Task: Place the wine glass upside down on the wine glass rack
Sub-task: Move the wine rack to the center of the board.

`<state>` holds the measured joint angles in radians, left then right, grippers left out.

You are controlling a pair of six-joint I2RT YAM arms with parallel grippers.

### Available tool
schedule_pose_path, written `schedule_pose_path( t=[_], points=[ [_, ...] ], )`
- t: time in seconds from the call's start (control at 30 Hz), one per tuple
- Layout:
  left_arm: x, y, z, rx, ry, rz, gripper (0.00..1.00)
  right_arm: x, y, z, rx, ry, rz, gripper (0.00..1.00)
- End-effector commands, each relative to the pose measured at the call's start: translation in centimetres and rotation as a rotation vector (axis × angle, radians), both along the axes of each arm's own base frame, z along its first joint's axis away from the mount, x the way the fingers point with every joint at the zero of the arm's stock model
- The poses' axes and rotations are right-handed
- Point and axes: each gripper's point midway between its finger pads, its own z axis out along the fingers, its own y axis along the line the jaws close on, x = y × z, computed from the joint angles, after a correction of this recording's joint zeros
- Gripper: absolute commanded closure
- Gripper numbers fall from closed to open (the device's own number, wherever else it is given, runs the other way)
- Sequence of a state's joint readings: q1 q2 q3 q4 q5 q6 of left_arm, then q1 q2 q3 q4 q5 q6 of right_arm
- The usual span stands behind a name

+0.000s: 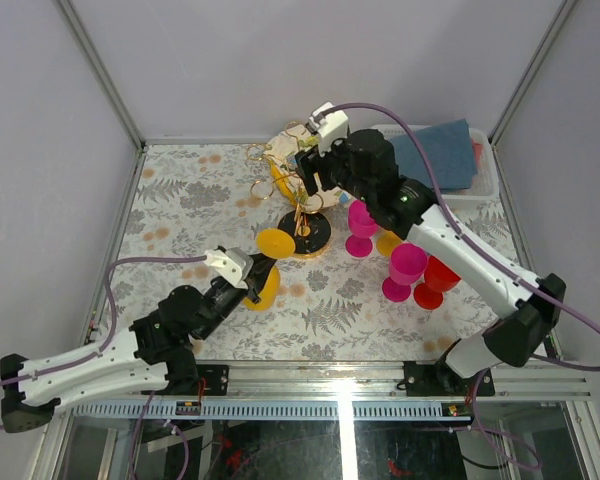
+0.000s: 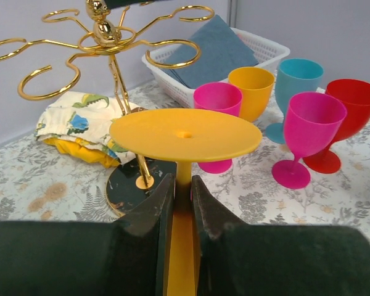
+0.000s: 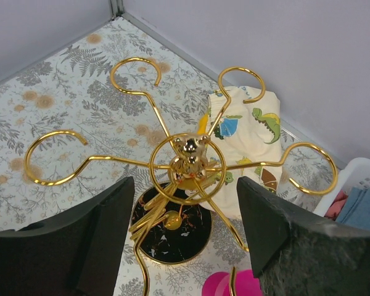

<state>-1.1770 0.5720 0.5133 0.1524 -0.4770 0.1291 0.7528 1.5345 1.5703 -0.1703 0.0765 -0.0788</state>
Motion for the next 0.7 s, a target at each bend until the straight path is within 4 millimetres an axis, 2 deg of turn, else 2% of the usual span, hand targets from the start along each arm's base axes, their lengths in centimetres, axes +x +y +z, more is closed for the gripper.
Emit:
schedule_pose_path(
  t=[0.0,0.1,0.17,0.3,0.43,0.57,0.67],
  points=[
    [1.0,1.0,2.9,-0.110,-0.118,0.054,1.00,-1.7,-1.3,4.1,0.097,-0.075,0.005,0.25],
    [2.0,0.8,2.6,-0.102,-0.126,0.010,1.00,-2.6,-2.3,4.5,0.108,-0.086,-0.005,0.24],
    [3.3,1.6,3.2,-0.144,-0.131,0.036,1.00,-3.2,-3.1,4.7,0.115,-0.089,-0.015,0.24],
    [6.3,4.6,4.1,-0.177,-0.137,0.112,1.00,-4.4,-4.9,5.2,0.128,-0.102,-0.040,0.24],
    [7.7,7.1,5.3,-0.126,-0.162,0.173,1.00,-5.6,-6.3,5.4,0.146,-0.108,-0.059,0.23],
    [8.8,7.9,6.0,-0.038,-0.204,0.146,1.00,-6.5,-7.2,4.9,0.171,-0.102,-0.068,0.23],
    [10.9,8.9,5.7,-0.054,-0.207,0.153,1.00,-7.0,-7.5,4.5,0.178,-0.092,-0.067,0.22]
  ],
)
